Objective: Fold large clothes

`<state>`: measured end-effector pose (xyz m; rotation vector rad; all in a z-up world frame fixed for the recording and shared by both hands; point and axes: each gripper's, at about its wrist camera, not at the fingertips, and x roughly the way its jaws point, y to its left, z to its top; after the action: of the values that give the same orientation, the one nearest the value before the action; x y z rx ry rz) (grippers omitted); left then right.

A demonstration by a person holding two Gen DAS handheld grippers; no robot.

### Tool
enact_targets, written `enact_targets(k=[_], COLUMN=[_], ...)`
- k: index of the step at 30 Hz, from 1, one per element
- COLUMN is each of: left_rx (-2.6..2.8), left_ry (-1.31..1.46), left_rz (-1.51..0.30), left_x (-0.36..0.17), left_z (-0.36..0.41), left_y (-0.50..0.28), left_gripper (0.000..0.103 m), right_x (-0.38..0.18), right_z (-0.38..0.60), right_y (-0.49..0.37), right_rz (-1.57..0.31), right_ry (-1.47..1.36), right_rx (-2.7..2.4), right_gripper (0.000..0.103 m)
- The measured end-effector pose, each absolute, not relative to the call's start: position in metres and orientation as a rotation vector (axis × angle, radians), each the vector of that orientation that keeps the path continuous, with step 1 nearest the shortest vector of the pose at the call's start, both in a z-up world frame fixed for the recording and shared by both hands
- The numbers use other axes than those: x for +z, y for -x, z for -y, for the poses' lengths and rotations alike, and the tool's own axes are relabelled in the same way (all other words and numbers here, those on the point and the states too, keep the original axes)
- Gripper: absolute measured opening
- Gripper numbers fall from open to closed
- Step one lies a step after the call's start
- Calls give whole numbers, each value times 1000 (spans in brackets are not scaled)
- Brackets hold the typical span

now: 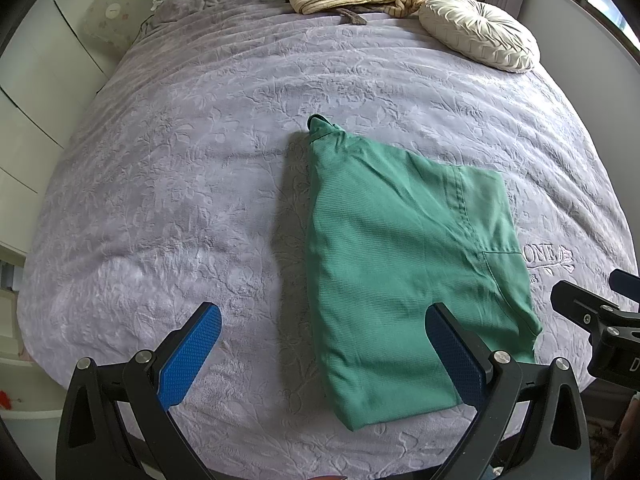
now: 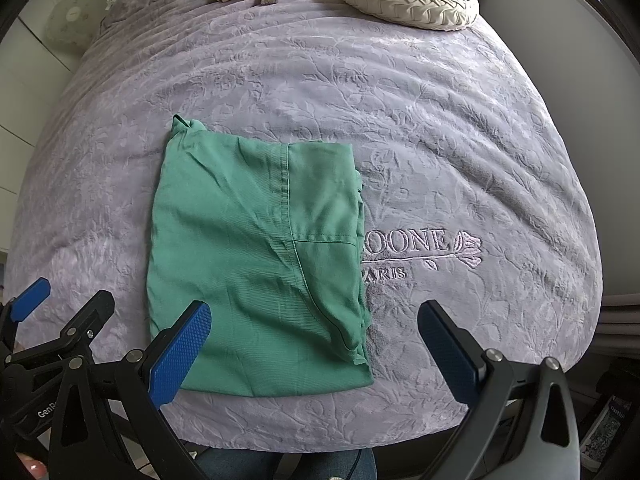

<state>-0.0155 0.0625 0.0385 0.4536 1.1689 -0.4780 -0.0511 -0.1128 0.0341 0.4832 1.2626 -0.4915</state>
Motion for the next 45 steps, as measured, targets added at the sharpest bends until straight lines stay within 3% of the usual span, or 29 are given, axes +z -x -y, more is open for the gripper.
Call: enact_targets(k=[45], left_rx=[-463], left_ry=[-453], left_rz=[-1175], left_x=[32], left_z=[-62], left_y=[15], left_gripper=[102], right_x=[33], right_z=[113], right_y=[48], right_rz=[-1267], right_ry=[-482], right_rx=[-490], right_gripper=[103])
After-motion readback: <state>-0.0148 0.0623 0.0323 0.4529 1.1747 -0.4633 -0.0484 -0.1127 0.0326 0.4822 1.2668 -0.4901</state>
